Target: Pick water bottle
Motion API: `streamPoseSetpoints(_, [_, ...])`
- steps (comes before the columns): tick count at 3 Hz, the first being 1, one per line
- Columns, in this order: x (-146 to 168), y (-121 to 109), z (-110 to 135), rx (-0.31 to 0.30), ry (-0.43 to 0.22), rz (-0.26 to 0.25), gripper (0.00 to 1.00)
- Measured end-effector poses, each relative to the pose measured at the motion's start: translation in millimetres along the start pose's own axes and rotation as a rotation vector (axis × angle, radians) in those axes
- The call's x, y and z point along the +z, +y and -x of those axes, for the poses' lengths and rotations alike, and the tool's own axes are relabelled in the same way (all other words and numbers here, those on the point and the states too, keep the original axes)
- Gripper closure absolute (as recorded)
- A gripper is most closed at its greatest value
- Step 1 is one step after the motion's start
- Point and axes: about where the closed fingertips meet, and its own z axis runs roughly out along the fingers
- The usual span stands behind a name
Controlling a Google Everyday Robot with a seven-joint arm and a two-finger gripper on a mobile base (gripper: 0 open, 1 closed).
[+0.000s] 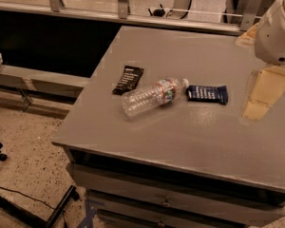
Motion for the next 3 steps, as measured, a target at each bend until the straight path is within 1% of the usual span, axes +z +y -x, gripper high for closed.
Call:
streamPoseSetpoints(1, [12.1,-8.9,15.1,-0.028,-0.013,0.018,0.00])
streamPoseSetpoints(3, [49.0,-28.6,47.5,-0.104,-0.027,0.080,0.00])
